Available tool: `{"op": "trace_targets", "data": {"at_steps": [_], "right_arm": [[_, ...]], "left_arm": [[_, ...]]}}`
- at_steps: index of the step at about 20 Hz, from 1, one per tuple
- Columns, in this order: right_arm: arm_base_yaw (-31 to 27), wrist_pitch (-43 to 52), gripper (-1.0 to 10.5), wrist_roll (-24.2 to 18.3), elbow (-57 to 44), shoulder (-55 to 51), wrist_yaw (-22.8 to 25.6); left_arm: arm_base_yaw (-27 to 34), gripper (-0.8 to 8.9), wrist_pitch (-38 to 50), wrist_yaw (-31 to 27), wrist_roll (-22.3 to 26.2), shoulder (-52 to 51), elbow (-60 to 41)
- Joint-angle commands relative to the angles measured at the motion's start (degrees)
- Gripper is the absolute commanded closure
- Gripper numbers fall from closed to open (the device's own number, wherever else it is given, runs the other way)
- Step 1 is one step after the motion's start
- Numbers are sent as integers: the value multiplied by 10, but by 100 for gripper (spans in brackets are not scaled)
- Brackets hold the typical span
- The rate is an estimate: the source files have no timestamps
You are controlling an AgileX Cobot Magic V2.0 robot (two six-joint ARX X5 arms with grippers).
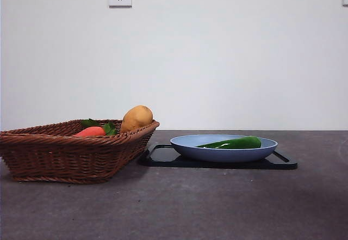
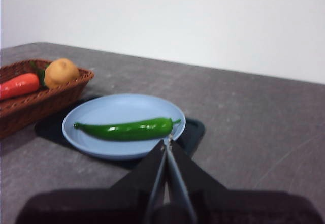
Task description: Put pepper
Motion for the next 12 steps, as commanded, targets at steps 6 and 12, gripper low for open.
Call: {"op": "trace_targets", "data": {"at_steps": [6, 12], "right_arm": [[1, -101, 943, 7, -3, -45, 3], [1, -106, 943, 9, -2, -49, 2]], "left_arm": [[2, 805, 6, 0, -5, -2, -6], [2, 805, 6, 0, -5, -2, -6]]}}
